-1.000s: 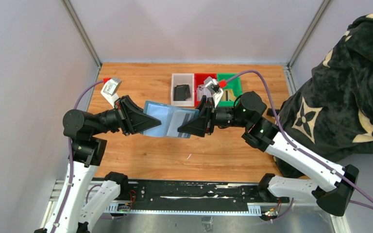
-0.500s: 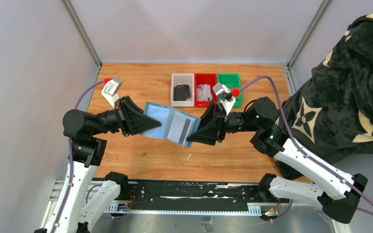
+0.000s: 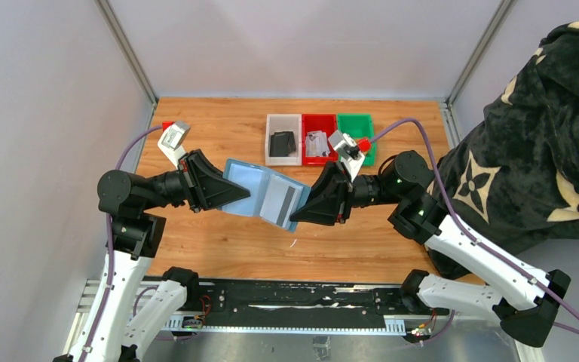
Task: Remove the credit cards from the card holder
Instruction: Remove the credit card from the card holder.
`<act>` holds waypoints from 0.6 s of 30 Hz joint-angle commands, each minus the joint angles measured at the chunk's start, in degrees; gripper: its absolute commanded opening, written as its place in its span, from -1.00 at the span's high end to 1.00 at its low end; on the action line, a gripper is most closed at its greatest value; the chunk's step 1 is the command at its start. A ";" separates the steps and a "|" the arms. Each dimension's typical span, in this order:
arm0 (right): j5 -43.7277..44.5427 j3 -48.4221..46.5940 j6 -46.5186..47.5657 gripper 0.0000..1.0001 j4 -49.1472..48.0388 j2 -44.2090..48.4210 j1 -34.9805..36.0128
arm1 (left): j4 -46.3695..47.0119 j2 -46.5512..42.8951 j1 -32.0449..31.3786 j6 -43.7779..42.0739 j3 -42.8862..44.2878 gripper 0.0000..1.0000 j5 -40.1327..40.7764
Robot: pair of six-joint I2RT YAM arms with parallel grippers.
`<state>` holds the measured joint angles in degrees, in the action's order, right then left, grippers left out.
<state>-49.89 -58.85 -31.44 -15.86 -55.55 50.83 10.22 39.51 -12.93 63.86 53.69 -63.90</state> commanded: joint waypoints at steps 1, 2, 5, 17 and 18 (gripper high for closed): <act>-1.87 -0.38 0.55 0.52 -1.46 0.14 -0.34 | 0.91 -0.49 0.01 0.14 1.33 1.00 -0.46; -1.63 -0.44 0.60 0.56 -1.30 0.07 -0.30 | 0.91 -0.42 0.01 0.23 1.31 1.00 -0.44; -0.86 -1.23 1.40 0.68 -0.02 -0.77 -0.29 | 0.88 -0.35 0.01 0.22 1.37 1.00 -0.44; 10.32 -2.73 5.04 0.65 4.53 -2.16 0.24 | 0.91 -0.23 0.01 0.68 1.92 1.00 -0.50; 11.23 -2.68 5.04 0.63 4.07 -2.23 0.47 | 0.87 -0.22 0.01 0.68 1.98 1.00 -0.52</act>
<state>-44.80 -59.64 -28.29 -11.09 -57.23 50.74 10.22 39.53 -12.86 63.86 53.69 -63.68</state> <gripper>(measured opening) 0.168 0.108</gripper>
